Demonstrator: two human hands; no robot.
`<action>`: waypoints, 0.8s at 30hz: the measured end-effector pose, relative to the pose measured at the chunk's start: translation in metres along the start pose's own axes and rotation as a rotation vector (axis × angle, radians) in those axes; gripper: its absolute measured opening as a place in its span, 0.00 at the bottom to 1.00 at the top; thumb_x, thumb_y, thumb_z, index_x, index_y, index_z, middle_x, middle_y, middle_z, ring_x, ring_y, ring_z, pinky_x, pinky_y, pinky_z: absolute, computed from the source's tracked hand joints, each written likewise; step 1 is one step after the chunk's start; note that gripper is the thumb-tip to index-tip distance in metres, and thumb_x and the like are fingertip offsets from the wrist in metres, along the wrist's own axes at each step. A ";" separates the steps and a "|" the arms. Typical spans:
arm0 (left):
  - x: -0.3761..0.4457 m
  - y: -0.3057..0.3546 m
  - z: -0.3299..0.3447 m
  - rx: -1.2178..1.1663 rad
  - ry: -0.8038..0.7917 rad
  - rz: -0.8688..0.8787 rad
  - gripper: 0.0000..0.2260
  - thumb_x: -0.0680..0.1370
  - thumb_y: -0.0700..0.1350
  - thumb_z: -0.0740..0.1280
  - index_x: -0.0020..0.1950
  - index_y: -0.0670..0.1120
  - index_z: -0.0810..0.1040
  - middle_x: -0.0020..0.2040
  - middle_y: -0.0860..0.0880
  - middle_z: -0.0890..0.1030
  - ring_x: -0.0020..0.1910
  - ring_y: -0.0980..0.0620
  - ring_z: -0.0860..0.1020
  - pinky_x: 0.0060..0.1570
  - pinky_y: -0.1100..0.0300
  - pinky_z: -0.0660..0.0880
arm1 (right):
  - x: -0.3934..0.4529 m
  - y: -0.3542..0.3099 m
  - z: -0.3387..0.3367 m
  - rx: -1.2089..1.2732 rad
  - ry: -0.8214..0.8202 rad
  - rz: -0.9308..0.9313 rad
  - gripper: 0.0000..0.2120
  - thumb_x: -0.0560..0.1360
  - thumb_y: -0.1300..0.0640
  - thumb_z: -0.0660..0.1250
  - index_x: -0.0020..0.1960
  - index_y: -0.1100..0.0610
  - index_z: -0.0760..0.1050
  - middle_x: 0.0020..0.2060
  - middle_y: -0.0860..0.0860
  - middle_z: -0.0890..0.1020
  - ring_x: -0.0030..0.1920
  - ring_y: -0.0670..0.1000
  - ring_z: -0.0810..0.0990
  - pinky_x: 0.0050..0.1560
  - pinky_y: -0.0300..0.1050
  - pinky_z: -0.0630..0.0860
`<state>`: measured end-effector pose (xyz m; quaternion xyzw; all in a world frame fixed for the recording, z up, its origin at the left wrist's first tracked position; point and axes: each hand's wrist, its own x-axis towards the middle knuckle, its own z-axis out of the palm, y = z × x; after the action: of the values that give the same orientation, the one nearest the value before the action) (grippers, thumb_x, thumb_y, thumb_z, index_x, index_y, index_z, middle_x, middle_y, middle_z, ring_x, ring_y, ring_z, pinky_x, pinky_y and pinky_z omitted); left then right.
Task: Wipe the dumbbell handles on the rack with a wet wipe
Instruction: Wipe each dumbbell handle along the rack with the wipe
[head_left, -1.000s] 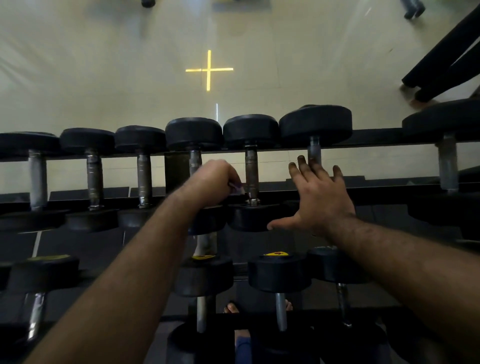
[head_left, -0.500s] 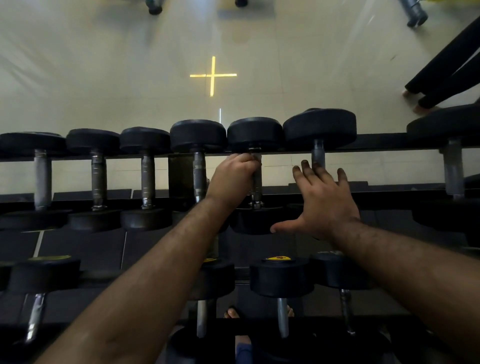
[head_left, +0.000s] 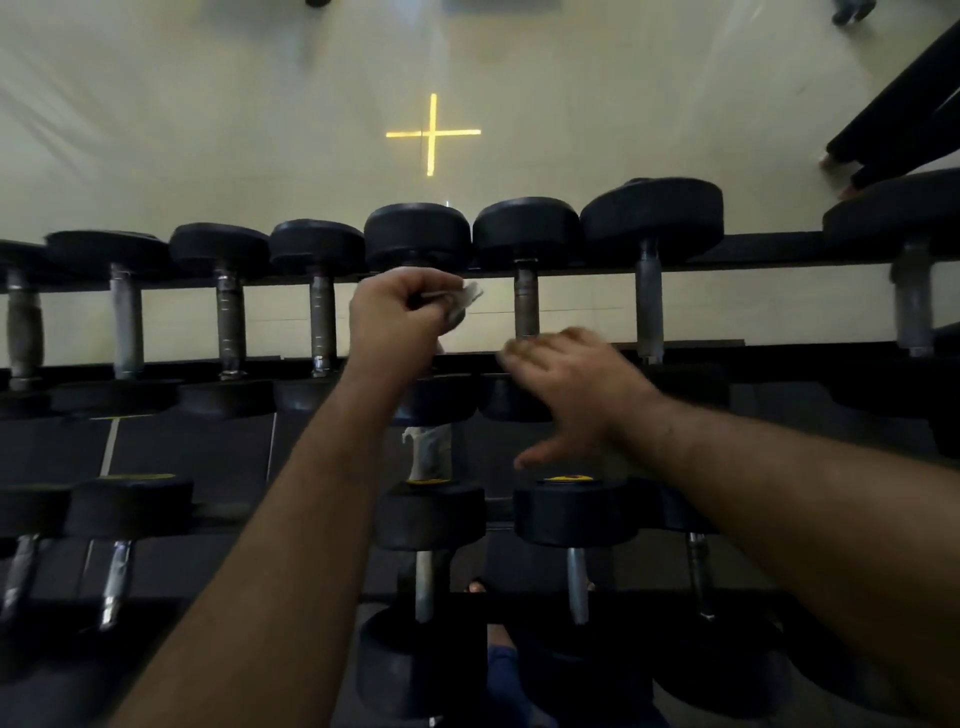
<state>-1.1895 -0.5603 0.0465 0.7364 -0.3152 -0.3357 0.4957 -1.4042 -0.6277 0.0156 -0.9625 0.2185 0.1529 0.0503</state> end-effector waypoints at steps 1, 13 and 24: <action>-0.004 -0.001 -0.006 -0.008 0.060 0.007 0.05 0.76 0.38 0.78 0.51 0.45 0.88 0.44 0.47 0.88 0.44 0.47 0.88 0.48 0.45 0.86 | 0.017 -0.022 -0.003 0.017 -0.024 -0.021 0.59 0.65 0.20 0.69 0.84 0.55 0.62 0.77 0.54 0.74 0.73 0.58 0.74 0.75 0.61 0.70; -0.041 -0.017 -0.055 -0.092 0.223 0.057 0.06 0.77 0.37 0.77 0.51 0.46 0.88 0.46 0.50 0.88 0.48 0.52 0.87 0.51 0.56 0.84 | 0.075 -0.094 -0.001 -0.078 -0.216 0.506 0.10 0.78 0.59 0.72 0.59 0.53 0.82 0.57 0.52 0.83 0.75 0.63 0.66 0.71 0.90 0.45; -0.027 0.008 -0.024 -0.264 0.189 0.025 0.04 0.76 0.37 0.78 0.50 0.42 0.88 0.46 0.45 0.88 0.45 0.52 0.87 0.46 0.62 0.82 | 0.017 -0.033 0.027 0.737 0.121 0.453 0.36 0.65 0.62 0.81 0.71 0.47 0.81 0.66 0.42 0.78 0.77 0.50 0.59 0.80 0.52 0.58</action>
<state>-1.1869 -0.5290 0.0654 0.6890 -0.2297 -0.2972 0.6199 -1.3824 -0.6004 -0.0139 -0.8153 0.4665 0.0155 0.3426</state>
